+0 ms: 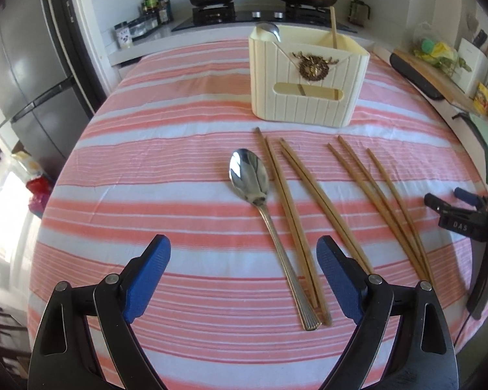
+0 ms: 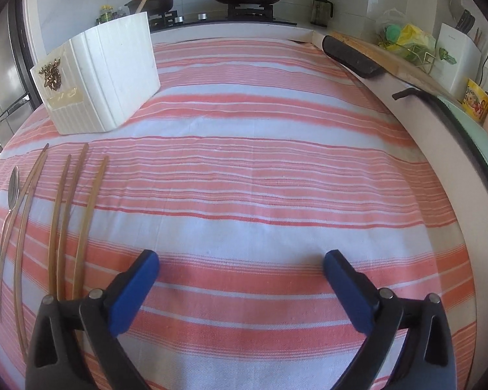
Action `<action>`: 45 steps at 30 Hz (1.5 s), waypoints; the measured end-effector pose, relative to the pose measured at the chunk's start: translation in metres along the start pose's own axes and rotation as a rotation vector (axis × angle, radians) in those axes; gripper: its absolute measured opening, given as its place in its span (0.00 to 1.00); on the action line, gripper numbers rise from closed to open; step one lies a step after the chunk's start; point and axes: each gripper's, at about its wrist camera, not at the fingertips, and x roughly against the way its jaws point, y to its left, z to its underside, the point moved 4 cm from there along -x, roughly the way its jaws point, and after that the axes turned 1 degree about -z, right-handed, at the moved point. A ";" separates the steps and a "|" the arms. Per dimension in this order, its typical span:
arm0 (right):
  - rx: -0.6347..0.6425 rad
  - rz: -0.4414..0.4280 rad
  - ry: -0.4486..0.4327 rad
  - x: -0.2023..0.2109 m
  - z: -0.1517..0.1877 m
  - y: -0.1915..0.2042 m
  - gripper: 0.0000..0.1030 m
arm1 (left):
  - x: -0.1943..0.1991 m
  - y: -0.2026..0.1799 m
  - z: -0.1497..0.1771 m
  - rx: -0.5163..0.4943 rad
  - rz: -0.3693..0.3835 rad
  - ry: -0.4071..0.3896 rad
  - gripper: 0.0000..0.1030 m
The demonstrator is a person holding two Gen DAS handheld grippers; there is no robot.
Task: Organize utensils
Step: 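Withdraw both tools back over the remaining utensils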
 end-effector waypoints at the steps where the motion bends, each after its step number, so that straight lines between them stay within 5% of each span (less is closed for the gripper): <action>1: 0.000 0.001 0.000 0.000 0.000 0.000 1.00 | 0.001 0.004 -0.003 0.018 -0.011 0.001 0.90; 13: 0.000 -0.001 0.000 0.000 0.000 -0.001 1.00 | 0.005 0.020 -0.016 0.147 -0.123 0.063 0.90; 25: 0.000 -0.001 0.000 0.000 0.000 -0.001 1.00 | 0.007 -0.003 -0.022 0.100 -0.174 0.068 0.90; 35: 0.001 -0.001 0.000 0.000 0.000 -0.001 1.00 | 0.020 -0.010 -0.019 0.077 -0.171 0.042 0.90; 45: 0.001 -0.002 0.000 0.000 0.000 -0.001 1.00 | 0.025 0.027 -0.002 0.170 -0.063 0.028 0.90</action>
